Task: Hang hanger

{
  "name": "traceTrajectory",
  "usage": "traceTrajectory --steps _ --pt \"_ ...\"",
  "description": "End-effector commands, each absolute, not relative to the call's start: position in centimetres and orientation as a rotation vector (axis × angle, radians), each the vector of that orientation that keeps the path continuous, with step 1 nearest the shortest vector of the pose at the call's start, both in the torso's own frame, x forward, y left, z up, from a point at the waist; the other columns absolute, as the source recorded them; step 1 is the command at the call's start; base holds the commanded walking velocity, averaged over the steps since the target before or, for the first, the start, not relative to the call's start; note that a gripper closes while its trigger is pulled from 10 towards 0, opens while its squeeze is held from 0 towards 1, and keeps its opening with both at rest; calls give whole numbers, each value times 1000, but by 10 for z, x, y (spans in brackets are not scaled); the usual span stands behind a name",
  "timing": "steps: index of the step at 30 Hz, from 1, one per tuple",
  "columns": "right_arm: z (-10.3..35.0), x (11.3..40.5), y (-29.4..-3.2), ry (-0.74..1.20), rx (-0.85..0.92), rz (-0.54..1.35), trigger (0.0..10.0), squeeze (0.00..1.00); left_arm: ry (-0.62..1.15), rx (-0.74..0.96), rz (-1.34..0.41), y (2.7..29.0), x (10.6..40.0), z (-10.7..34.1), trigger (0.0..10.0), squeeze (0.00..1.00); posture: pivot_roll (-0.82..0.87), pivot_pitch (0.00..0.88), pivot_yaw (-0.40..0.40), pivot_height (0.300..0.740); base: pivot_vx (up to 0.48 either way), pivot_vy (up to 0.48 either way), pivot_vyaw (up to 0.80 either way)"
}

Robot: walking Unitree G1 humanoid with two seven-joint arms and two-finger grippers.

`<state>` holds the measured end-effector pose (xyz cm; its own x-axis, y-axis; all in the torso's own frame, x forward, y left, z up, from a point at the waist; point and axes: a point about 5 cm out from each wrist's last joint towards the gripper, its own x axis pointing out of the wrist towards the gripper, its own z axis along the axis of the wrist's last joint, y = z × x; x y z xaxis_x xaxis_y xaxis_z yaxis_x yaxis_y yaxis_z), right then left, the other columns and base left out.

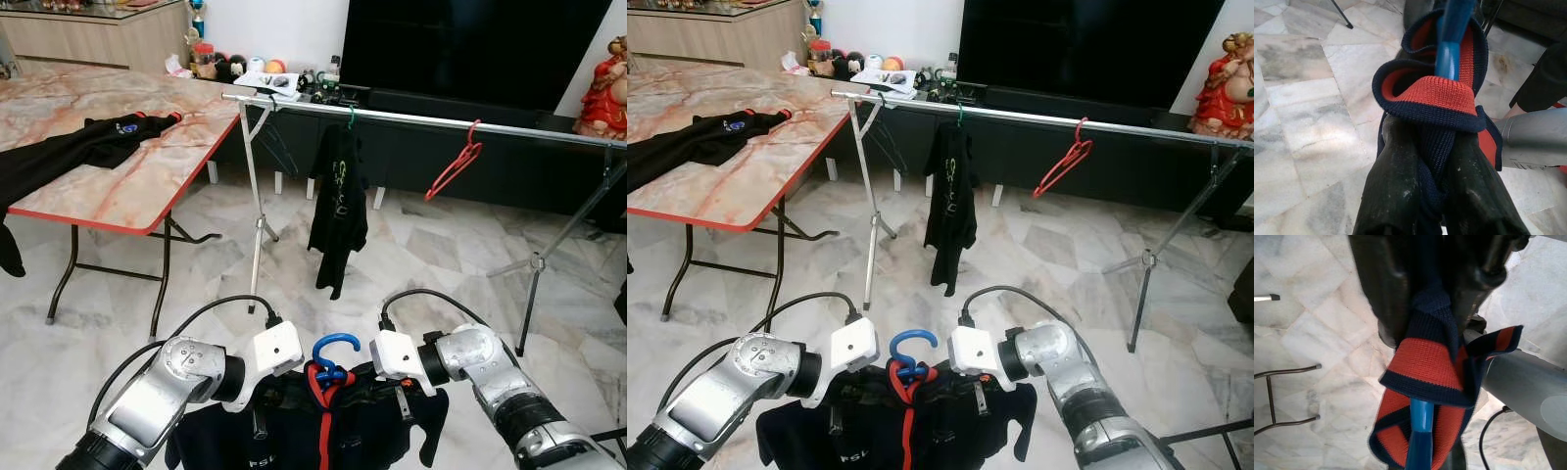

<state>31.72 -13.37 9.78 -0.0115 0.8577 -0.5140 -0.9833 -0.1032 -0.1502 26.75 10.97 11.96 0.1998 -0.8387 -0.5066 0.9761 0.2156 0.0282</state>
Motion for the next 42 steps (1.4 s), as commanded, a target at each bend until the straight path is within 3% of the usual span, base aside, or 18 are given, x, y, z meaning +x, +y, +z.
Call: traceTrajectory --steps 1,18,27,28,29,30,31,33,34,38,42 --pt "119 329 -133 195 -574 1532 10000 1000 426 376 -1369 102 262 121 0 0 184 24 -80 740 0 0 0" --pt "121 326 -149 305 -650 1623 10000 1000 424 367 -1246 118 269 115 0 0 177 20 -85 740 0 0 0" --pt "139 340 -163 216 -647 1426 10000 1000 404 347 -1104 131 274 109 0 0 175 17 -83 740 0 0 0" --pt "143 347 -167 179 -641 1308 10000 0 384 356 -1043 134 277 107 157 0 171 16 -85 740 0 0 0" --pt "144 349 -169 168 -636 1262 10000 0 377 357 -1016 136 279 106 157 0 170 16 -87 740 0 0 0" --pt "145 352 -171 158 -631 1211 10000 0 364 363 -990 137 280 105 2118 0 169 16 -89 740 0 0 0" --pt "143 354 -175 162 -613 1142 10000 0 354 384 -946 139 283 104 10000 0 167 14 -94 740 0 0 0" --pt "136 356 -183 176 -582 1013 10000 0 344 403 -878 143 286 101 10000 0 171 10 -98 740 0 0 0" --pt "120 355 -192 213 -535 856 10000 0 315 391 -811 145 287 100 10000 0 170 6 -89 740 0 0 0" --pt "95 347 -196 252 -430 711 10000 0 267 382 -738 148 287 100 10000 0 171 0 -75 740 0 0 0" --pt "46 326 -205 385 -160 353 10000 0 229 307 -621 152 285 96 10000 0 163 0 -59 740 0 0 0"
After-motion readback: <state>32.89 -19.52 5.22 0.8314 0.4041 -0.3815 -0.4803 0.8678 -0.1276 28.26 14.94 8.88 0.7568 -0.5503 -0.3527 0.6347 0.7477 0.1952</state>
